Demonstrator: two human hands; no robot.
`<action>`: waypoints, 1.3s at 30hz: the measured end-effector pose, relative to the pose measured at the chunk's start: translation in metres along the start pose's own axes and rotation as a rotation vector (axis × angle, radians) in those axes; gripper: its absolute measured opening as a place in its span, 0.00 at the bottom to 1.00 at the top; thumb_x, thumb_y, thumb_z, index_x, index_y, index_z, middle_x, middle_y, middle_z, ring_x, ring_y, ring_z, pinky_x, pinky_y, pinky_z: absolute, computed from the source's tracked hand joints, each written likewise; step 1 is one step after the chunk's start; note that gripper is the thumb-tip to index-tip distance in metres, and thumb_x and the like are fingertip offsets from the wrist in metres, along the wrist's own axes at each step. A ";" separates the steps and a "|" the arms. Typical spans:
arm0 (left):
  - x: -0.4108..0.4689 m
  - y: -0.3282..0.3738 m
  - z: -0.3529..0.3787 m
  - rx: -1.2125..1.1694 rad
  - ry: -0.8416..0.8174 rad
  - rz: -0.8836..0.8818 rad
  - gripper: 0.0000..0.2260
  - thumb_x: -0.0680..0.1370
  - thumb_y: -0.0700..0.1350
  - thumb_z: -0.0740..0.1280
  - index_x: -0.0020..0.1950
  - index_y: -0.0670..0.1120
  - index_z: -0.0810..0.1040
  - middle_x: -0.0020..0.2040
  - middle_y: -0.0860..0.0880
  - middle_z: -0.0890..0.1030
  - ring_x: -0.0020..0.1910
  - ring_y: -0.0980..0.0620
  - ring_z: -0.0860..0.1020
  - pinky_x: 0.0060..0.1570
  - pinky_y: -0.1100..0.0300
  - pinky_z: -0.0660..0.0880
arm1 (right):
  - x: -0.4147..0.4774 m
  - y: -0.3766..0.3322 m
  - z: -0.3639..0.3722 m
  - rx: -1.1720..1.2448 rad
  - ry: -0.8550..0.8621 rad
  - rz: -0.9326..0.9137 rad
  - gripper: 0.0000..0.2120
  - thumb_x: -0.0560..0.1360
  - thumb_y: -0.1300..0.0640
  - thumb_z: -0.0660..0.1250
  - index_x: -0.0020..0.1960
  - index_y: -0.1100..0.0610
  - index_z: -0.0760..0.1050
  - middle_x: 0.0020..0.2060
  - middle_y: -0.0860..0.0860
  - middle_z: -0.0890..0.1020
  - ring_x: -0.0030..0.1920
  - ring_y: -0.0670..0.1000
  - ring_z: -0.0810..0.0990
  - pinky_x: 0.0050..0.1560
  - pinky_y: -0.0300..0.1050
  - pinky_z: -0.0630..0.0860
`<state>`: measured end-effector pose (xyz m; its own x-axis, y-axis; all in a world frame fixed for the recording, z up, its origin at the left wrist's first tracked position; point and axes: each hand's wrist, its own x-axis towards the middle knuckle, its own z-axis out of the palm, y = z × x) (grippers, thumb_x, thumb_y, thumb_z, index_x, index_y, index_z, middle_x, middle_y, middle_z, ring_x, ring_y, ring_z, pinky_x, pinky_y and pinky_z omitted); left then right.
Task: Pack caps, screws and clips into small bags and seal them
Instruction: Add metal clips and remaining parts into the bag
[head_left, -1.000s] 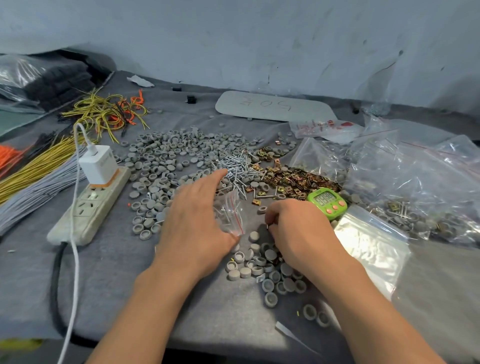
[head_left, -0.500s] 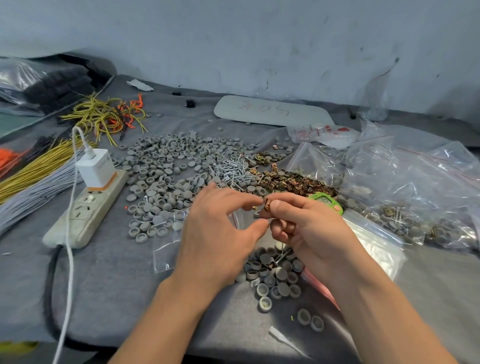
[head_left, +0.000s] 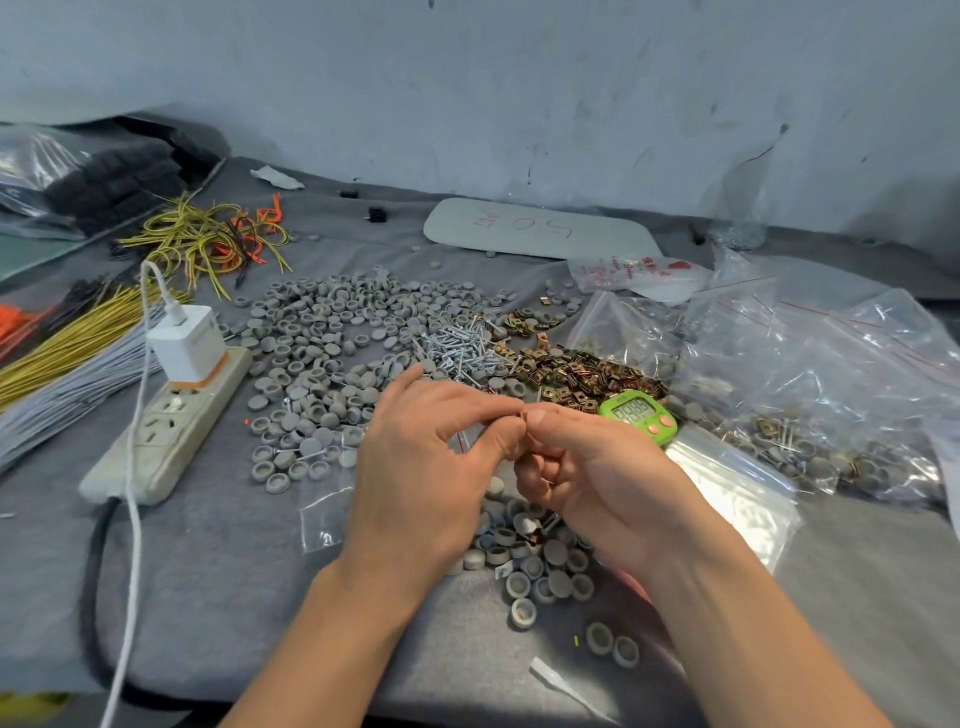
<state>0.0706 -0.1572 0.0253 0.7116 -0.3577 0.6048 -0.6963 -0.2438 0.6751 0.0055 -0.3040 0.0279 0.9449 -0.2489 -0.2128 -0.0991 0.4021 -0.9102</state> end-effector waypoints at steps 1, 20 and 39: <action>0.000 0.000 -0.002 -0.004 0.005 -0.015 0.09 0.75 0.55 0.75 0.55 0.59 0.85 0.49 0.64 0.83 0.54 0.64 0.79 0.69 0.50 0.71 | 0.000 -0.001 0.000 0.025 -0.007 0.009 0.07 0.76 0.60 0.69 0.45 0.59 0.86 0.36 0.54 0.81 0.32 0.48 0.76 0.35 0.39 0.74; 0.005 -0.033 -0.014 0.320 -0.341 -0.336 0.37 0.68 0.48 0.79 0.72 0.66 0.65 0.54 0.65 0.74 0.58 0.58 0.73 0.59 0.55 0.74 | 0.019 0.015 0.018 -0.725 0.410 -0.350 0.10 0.80 0.56 0.71 0.39 0.50 0.83 0.30 0.48 0.84 0.27 0.45 0.75 0.29 0.36 0.71; 0.016 -0.044 -0.026 -0.266 0.139 -0.442 0.20 0.67 0.43 0.79 0.56 0.58 0.82 0.48 0.62 0.85 0.44 0.63 0.84 0.48 0.54 0.81 | 0.004 -0.021 -0.031 -1.427 0.606 -0.261 0.06 0.76 0.53 0.73 0.42 0.45 0.87 0.35 0.40 0.83 0.42 0.47 0.82 0.61 0.52 0.77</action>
<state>0.1146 -0.1288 0.0162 0.9499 -0.1453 0.2766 -0.2923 -0.1002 0.9511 0.0017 -0.3405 0.0355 0.7565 -0.6189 0.2114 -0.4918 -0.7514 -0.4398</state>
